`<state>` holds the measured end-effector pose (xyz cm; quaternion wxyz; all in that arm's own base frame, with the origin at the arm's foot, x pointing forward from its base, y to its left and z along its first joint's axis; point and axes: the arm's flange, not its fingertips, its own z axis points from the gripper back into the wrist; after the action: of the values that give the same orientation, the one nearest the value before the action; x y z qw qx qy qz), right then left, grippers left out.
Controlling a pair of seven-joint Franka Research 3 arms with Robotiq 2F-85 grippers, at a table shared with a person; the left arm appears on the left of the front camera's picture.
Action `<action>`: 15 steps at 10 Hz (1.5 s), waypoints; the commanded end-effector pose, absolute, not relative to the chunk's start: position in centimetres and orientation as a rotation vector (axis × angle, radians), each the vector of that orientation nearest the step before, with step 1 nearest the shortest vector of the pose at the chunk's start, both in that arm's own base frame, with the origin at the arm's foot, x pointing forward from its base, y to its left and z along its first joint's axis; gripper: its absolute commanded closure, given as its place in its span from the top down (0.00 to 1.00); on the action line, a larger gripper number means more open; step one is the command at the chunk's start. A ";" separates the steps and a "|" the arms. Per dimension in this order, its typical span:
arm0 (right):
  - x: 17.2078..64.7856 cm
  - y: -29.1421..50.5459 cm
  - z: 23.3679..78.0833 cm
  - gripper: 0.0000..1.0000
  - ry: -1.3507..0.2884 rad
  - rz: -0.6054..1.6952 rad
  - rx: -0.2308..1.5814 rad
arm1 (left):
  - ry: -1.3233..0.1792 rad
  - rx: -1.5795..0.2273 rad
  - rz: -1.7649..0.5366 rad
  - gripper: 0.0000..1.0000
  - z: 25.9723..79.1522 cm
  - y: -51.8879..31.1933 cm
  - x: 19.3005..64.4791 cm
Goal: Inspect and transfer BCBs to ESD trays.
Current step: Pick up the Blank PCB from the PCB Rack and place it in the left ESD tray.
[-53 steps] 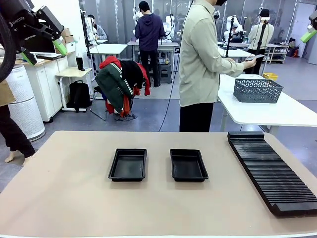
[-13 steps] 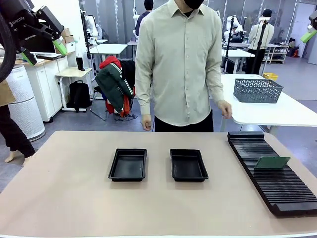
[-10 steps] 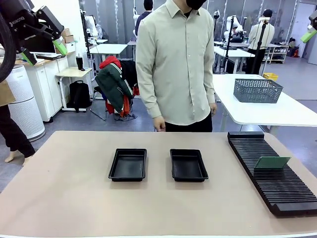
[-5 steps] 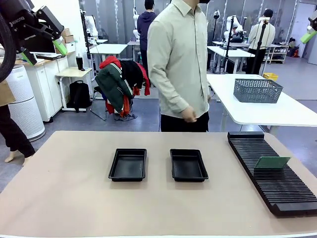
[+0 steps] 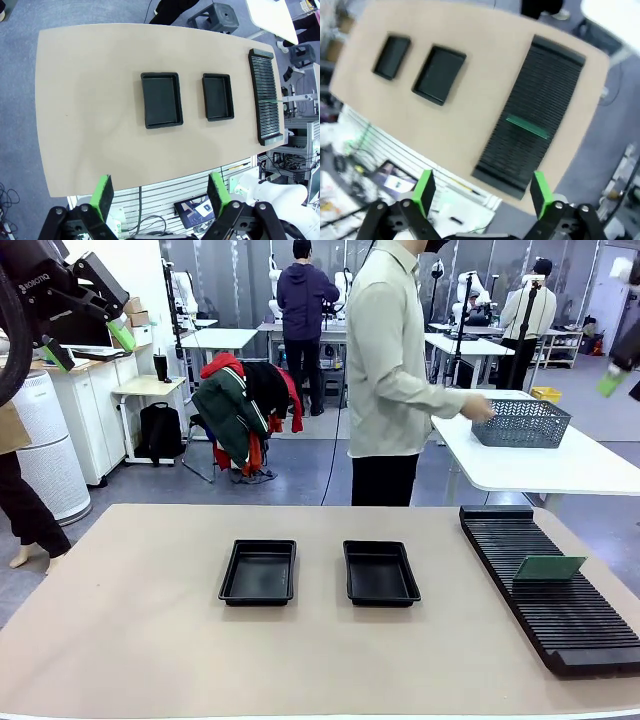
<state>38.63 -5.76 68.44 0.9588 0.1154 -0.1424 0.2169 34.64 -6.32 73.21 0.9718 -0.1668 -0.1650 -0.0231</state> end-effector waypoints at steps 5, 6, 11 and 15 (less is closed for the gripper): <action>40.3 -6.1 58.1 1.00 -0.418 1.035 0.021 | -0.335 -0.346 -0.047 1.00 73.1 -6.4 34.6; 41.0 -6.1 56.4 1.00 -0.425 1.148 -0.032 | -0.335 -0.346 -0.047 1.00 73.1 -6.4 34.6; 43.8 -6.1 49.6 1.00 -0.379 1.403 -0.112 | -0.335 -0.346 -0.047 1.00 73.1 -6.4 34.6; 45.0 -6.4 45.5 1.00 -0.255 1.558 -0.184 | -0.335 -0.346 -0.047 1.00 73.1 -6.4 34.6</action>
<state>44.84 -5.87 46.47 0.7167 -0.0561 -0.1221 0.6843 34.64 -6.33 73.22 0.9718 -0.1668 -0.1651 -0.0232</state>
